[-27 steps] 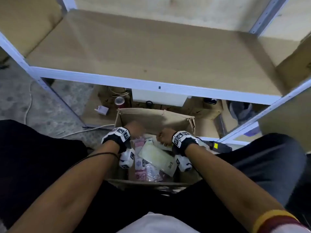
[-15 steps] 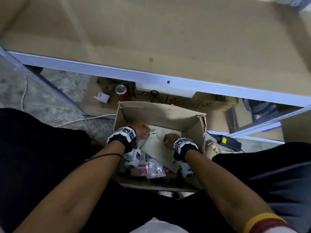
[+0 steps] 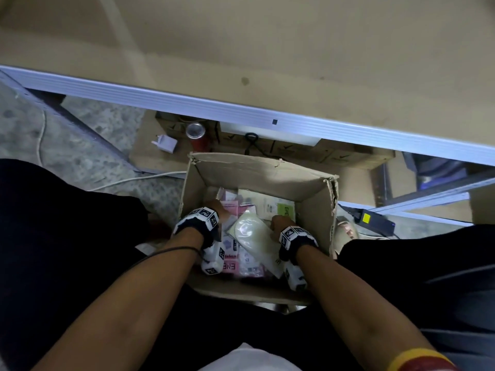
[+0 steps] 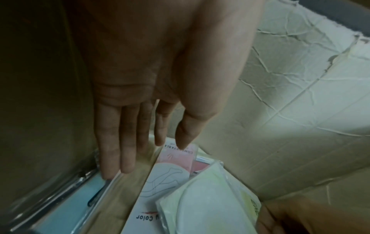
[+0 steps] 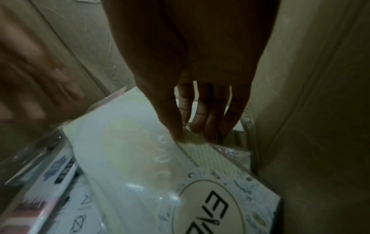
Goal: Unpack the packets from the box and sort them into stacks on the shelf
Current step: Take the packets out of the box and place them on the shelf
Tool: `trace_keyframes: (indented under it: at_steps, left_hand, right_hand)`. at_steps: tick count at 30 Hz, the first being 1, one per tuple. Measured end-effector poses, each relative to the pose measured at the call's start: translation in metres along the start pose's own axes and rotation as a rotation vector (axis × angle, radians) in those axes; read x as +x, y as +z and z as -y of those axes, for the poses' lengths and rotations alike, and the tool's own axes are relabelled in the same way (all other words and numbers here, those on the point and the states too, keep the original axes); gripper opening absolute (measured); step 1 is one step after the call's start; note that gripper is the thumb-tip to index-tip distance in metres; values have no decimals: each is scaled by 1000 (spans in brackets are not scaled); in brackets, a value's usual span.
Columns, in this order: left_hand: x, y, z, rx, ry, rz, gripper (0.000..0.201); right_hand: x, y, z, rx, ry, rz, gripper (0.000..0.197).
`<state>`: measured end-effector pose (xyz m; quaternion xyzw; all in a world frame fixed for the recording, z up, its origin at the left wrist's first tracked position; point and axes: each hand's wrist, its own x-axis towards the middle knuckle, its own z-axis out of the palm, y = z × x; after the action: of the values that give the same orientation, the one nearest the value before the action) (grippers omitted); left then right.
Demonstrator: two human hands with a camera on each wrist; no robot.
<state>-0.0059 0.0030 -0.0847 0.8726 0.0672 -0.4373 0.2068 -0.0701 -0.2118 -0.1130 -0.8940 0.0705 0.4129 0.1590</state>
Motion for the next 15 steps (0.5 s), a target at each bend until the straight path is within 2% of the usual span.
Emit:
trace_keyframes:
  at_steps: [4,8,11,15]
  left_hand:
    - [2,0,8,34,64,112,53]
    - [2,3,5,150,-6,94,55]
    - [3,7,7,231,-68,82,64]
    - [6,15,12,308,-26,91,60]
  right_hand:
    - [-1,-5,-4,60,-3,20,30]
    - [-3,-9,-10,169,-14,-34,25]
    - [-5,-13,-5,173,-2,-39,16]
    - [-9,-17,1,212,13,-49,17]
